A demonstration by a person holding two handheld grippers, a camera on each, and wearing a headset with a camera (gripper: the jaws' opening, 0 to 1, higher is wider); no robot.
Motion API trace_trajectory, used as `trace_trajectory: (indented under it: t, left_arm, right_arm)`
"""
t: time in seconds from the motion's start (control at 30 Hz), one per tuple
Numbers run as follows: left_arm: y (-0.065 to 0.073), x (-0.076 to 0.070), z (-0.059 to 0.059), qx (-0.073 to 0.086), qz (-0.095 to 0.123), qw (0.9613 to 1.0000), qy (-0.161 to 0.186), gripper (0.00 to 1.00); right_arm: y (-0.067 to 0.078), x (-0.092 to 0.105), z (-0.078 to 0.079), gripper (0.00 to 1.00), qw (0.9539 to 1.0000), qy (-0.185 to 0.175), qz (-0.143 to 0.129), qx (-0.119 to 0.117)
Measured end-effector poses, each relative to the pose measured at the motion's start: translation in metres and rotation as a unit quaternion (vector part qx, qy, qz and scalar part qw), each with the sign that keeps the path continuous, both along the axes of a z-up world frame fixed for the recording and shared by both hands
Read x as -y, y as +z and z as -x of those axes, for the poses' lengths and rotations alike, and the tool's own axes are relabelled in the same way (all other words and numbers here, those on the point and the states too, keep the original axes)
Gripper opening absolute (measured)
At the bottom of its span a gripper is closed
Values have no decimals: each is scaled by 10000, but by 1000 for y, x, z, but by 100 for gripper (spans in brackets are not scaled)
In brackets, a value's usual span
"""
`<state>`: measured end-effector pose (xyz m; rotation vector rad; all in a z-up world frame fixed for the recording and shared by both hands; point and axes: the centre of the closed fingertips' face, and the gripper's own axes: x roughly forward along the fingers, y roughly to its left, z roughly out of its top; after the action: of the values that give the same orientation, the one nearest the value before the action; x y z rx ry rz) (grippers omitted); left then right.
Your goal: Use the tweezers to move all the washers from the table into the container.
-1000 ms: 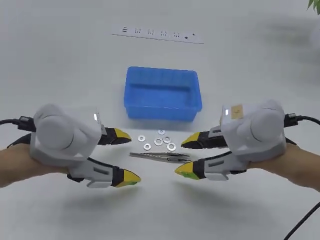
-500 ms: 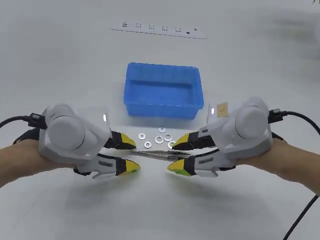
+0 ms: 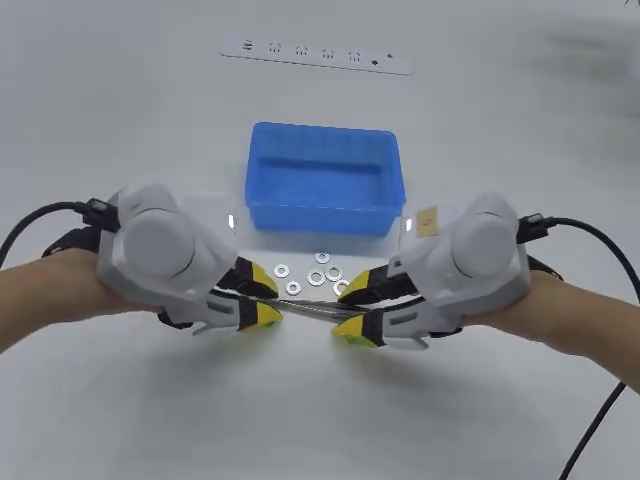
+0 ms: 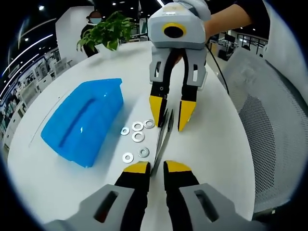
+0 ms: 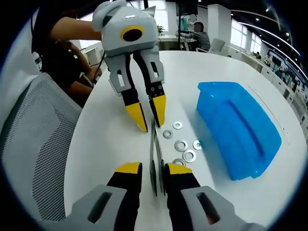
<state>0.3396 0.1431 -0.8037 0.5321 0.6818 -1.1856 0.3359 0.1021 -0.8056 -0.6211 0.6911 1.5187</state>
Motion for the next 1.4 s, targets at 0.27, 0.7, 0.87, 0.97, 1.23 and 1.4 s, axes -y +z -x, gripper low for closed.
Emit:
trace_trajectory:
  t: [0.27, 0.7, 0.87, 0.97, 1.23, 1.4]
  left_arm:
    - [-1, -1, 2, 78, -156, 9996, -226, 7]
    - [13, 5, 20, 144, -332, 9986, -375, 4]
    - [33, 12, 21, 261, -140, 9989, -356, 4]
    - [45, 18, 23, 371, -21, 9986, -367, 4]
    - [76, 48, 25, 596, 570, 9961, -302, 5]
    - [91, 72, 20, 708, 1118, 9909, -236, 5]
  right_arm:
    - [0, -3, -3, 13, 9998, -143, 84, 75]
    - [0, -1, 5, 9, 9978, 15, 294, 589]
    - [7, 1, 8, 9, 9966, 159, 190, 782]
    - [9, 3, 8, 9, 9958, 193, 133, 886]
    - [17, 14, 10, 10, 9945, 172, -78, 1030]
    - [20, 24, 9, 10, 9942, 98, -211, 1053]
